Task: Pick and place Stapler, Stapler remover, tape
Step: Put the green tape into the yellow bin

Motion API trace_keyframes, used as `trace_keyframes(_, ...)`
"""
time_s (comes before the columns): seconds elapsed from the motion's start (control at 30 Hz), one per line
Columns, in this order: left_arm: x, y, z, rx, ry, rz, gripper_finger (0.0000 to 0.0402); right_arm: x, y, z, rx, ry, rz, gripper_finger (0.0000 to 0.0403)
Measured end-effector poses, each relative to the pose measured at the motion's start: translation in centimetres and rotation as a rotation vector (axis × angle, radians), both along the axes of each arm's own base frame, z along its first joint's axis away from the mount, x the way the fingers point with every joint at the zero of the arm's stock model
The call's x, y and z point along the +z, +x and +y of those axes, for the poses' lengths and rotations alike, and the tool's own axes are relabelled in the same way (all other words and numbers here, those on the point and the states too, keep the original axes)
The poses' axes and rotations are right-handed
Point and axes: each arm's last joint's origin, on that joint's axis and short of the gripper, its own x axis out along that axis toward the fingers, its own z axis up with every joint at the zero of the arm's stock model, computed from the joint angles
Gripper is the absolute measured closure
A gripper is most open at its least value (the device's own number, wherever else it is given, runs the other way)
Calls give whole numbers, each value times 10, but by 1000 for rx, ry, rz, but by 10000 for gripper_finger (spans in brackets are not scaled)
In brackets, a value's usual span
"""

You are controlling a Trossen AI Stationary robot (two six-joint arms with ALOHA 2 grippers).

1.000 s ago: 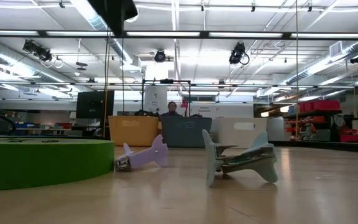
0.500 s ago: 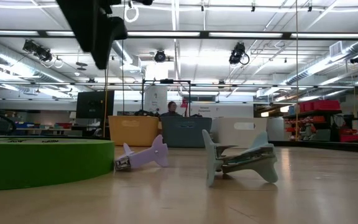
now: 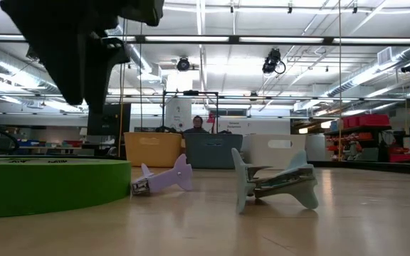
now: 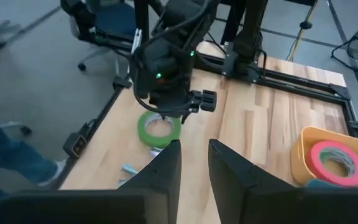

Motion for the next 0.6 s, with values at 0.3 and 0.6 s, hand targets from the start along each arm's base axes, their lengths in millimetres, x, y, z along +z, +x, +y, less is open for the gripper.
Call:
trace_keyframes(0.3,-21,-4,8,52,-53,43,181,17,-42,-6,-101,37,-71,321)
trace_keyframes(0.6,-37,-8,16,177,-69,60,154,18,-48,-2,-125,70,-74,321)
